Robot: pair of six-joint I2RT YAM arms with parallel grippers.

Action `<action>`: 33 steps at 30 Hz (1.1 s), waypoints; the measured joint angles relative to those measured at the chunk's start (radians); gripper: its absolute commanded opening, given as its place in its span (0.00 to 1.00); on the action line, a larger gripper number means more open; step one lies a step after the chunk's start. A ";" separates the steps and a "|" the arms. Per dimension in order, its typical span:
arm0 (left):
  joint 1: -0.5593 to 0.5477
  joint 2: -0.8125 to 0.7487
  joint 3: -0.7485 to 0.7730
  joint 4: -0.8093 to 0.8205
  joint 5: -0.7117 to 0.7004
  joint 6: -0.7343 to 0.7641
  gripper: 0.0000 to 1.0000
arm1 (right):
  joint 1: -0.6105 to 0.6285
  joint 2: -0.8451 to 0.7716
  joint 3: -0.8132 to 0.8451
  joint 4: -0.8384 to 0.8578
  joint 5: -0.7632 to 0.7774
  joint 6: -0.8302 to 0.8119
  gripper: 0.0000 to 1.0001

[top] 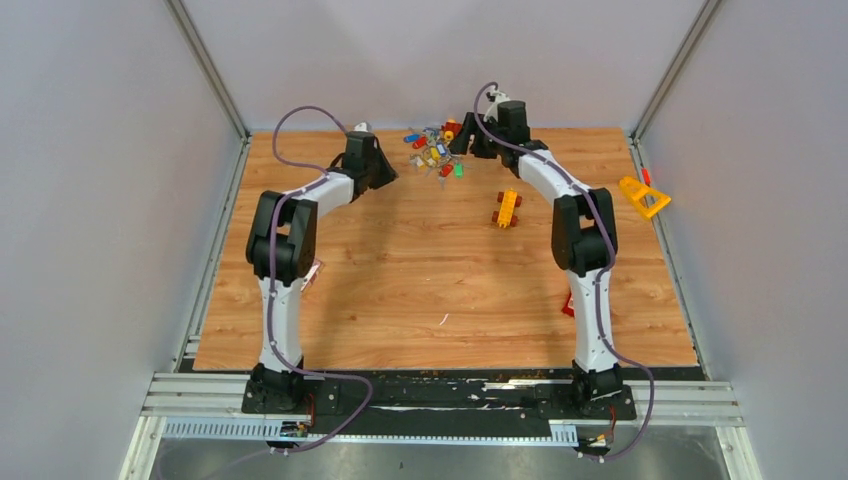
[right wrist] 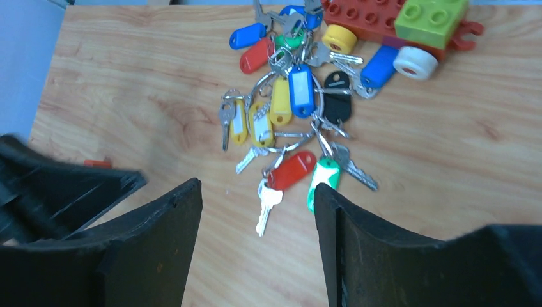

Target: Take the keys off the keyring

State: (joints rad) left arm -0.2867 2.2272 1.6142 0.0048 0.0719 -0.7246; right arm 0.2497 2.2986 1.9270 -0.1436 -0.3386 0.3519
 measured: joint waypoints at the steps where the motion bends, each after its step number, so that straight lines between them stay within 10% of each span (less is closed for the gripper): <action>1: 0.000 -0.046 -0.042 -0.001 -0.010 0.010 0.18 | 0.011 0.042 0.045 0.007 0.005 0.006 0.62; 15: 0.000 -0.455 -0.505 0.013 -0.055 0.047 0.31 | 0.068 0.352 0.341 0.129 0.040 0.286 0.58; 33: 0.000 -0.658 -0.625 -0.064 -0.127 0.099 0.36 | 0.108 0.470 0.444 0.143 0.203 0.541 0.78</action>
State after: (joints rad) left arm -0.2867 1.5696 0.9890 -0.0593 -0.0551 -0.6258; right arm 0.3580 2.7682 2.3711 -0.0002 -0.1352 0.8932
